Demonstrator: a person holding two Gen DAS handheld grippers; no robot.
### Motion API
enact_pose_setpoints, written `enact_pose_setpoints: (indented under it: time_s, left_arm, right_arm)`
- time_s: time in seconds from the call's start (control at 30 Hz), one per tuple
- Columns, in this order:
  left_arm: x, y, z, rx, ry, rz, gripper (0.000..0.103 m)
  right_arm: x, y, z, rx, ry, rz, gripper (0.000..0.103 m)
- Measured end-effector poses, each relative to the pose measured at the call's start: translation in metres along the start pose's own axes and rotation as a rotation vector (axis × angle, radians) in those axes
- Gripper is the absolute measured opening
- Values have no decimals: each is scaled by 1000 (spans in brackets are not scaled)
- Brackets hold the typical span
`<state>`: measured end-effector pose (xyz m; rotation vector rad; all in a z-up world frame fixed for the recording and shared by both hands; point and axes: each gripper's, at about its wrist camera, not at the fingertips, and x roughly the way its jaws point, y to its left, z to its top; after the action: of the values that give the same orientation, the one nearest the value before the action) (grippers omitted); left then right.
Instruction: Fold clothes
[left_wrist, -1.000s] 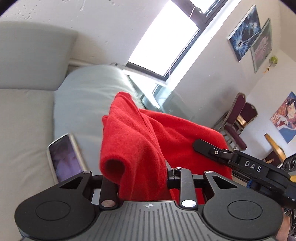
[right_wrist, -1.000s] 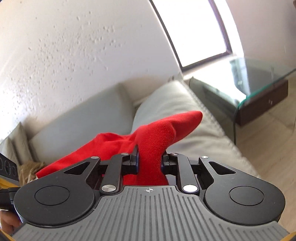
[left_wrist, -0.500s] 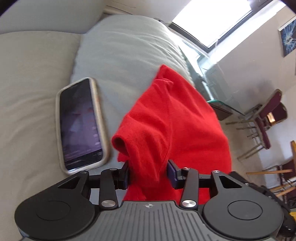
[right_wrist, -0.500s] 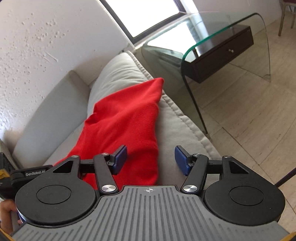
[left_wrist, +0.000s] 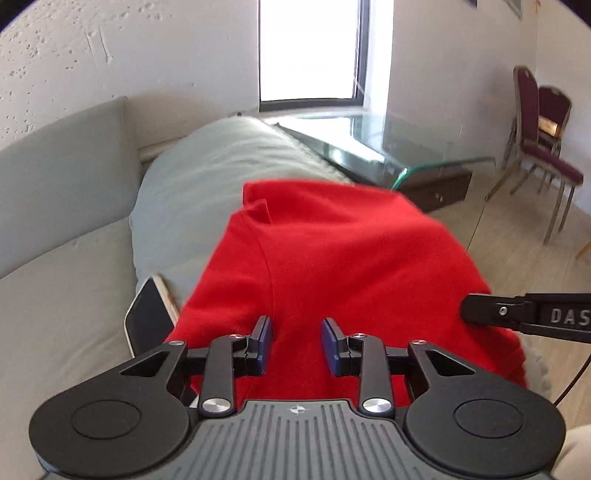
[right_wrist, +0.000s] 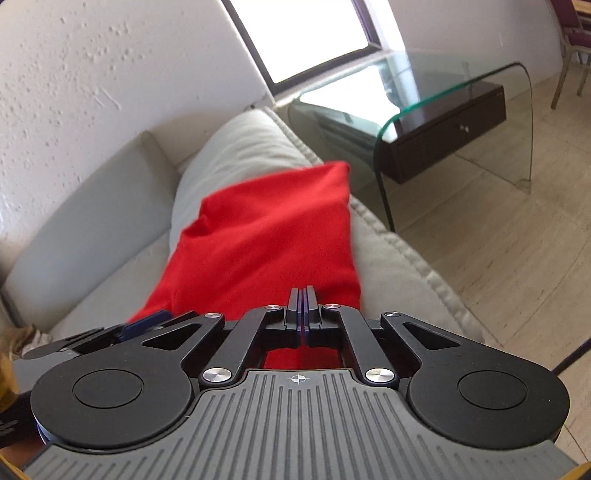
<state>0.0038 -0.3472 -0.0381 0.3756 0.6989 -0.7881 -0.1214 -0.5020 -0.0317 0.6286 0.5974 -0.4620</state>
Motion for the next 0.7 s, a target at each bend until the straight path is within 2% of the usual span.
enact_pose_setpoints:
  time_s: [0.1, 0.2, 0.27, 0.37, 0.47, 0.53, 0.6, 0.63, 0.7]
  left_arm:
    - [-13, 0, -17, 31, 85, -1, 31]
    - [-30, 12, -25, -44, 144, -33, 32]
    - [-43, 14, -27, -67, 125, -37, 36]
    - [-53, 7, -24, -38, 77, -22, 47]
    - [-71, 4, -24, -20, 64, -3, 59]
    - [-86, 6, -24, -26, 44, 18, 71]
    - [-98, 9, -23, -46, 31, 25, 77]
    - [-103, 11, -22, -59, 28, 26, 79]
    - [-111, 16, -22, -97, 30, 13, 82]
  right_arm:
    - [-8, -3, -21, 5, 79, -5, 4]
    - [-33, -6, -35, 9, 109, -3, 10]
    - [-48, -3, -38, -2, 92, -2, 10]
    - [-56, 13, -32, -51, 38, 21, 11]
    - [-43, 29, -28, -41, 72, 20, 11]
    - [-47, 40, -30, -23, 91, 49, 12]
    - [-60, 52, -33, -53, 78, 62, 33]
    - [-67, 57, -34, -73, 66, 46, 54]
    - [-83, 68, -34, -112, 43, 15, 59]
